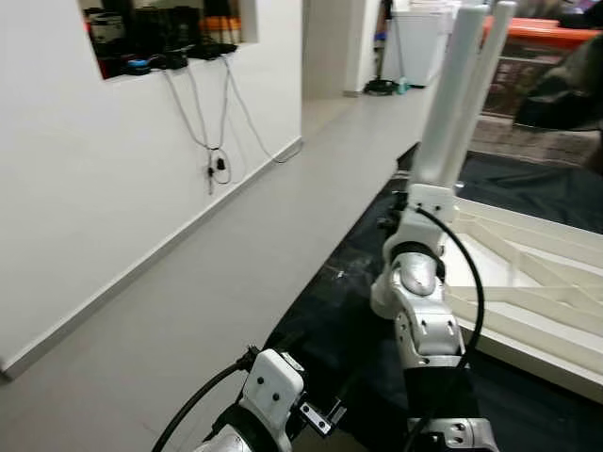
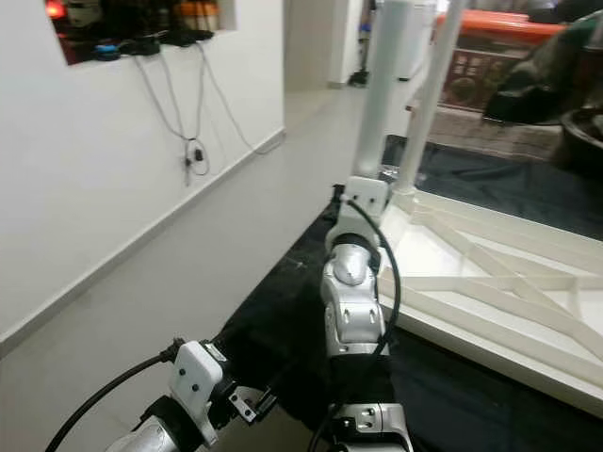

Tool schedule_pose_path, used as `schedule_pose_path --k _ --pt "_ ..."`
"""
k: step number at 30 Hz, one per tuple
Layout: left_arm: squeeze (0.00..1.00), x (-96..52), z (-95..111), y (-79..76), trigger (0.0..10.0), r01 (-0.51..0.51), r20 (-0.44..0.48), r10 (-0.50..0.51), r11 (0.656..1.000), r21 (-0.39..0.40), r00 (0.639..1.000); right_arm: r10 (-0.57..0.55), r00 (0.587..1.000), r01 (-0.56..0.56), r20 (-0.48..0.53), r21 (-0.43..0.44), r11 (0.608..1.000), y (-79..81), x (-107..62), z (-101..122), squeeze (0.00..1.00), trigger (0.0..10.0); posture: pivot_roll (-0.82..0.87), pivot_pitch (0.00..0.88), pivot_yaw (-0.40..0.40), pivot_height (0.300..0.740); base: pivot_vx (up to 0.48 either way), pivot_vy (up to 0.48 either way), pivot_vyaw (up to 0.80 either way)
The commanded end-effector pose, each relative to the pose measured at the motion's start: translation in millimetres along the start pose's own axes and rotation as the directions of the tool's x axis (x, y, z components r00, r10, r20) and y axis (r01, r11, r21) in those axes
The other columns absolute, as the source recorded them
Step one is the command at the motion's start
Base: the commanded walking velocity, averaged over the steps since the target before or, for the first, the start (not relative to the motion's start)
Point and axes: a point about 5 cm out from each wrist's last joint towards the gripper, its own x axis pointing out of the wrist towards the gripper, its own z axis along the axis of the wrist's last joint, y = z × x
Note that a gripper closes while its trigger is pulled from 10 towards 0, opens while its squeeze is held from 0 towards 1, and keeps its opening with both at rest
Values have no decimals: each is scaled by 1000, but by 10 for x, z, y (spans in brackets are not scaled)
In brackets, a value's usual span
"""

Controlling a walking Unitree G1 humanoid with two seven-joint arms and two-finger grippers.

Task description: Building children table

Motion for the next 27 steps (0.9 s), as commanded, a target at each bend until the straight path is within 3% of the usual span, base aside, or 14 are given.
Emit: schedule_pose_path --k 1,5,6,7,11,14,15,17,19,21,22,24,26,27 --pt "0 -7 -44 6 10000 -4 -20 3 1000 -7 1000 122 992 -121 -29 20 992 95 -68 -188 1000 10000 -50 18 24 740 0 0 0" --pt "0 -7 -44 7 10000 -4 -20 4 1000 -8 1000 222 975 -221 -10 52 974 115 -34 -178 1000 10000 -50 18 24 740 0 0 0" --pt "0 -6 -45 9 10000 -4 -20 4 1000 -9 1000 274 962 -274 0 64 960 109 21 -135 773 10000 -50 18 24 740 0 0 0" --pt "0 -5 -46 10 10000 -5 -20 5 1000 -10 1000 361 932 -360 8 98 928 115 79 -81 0 10000 -50 18 24 740 0 0 0" --pt "0 -2 -52 8 10000 -5 -21 5 1000 -11 1000 495 869 -493 24 133 860 107 160 5 0 10000 -51 9 22 740 0 0 0" --pt "0 2 -61 2 10000 -3 -22 3 1000 -14 1000 789 614 -775 21 206 598 105 193 116 0 10000 -49 3 22 740 0 0 0" --pt "0 2 -61 2 10000 -3 -22 3 1000 -14 1000 789 614 -775 21 206 598 105 193 116 0 10000 -49 3 22 740 0 0 0" --pt "0 5 -61 0 10000 0 -23 -1 1000 -14 1000 897 442 -878 -6 204 434 140 159 129 0 10000 -49 3 22 740 0 0 0" --pt "0 3 -63 -2 10000 1 -23 -1 1000 -14 1000 931 365 -913 -24 187 363 166 142 118 0 10000 -43 0 21 740 0 0 0" --pt "0 3 -63 -2 10000 1 -23 -1 1000 -14 1000 931 365 -913 -24 187 363 166 142 118 0 10000 -43 0 21 740 0 0 0" --pt "0 2 -63 -4 10000 0 -22 0 1000 -13 1000 962 270 -946 -47 173 274 199 115 93 0 10000 -37 0 14 740 0 0 0" --pt "0 2 -63 -4 10000 0 -22 0 1000 -13 1000 962 270 -946 -47 173 274 199 115 93 0 10000 -37 0 14 740 0 0 0" --pt "0 -2 -61 -14 10000 -3 -21 3 1000 -13 1000 991 98 -979 -89 168 112 309 65 28 0 10000 -23 0 13 740 0 0 0" --pt "0 -2 -61 -14 10000 -3 -21 3 1000 -13 1000 991 98 -979 -89 168 112 309 65 28 0 10000 -23 0 13 740 0 0 0"
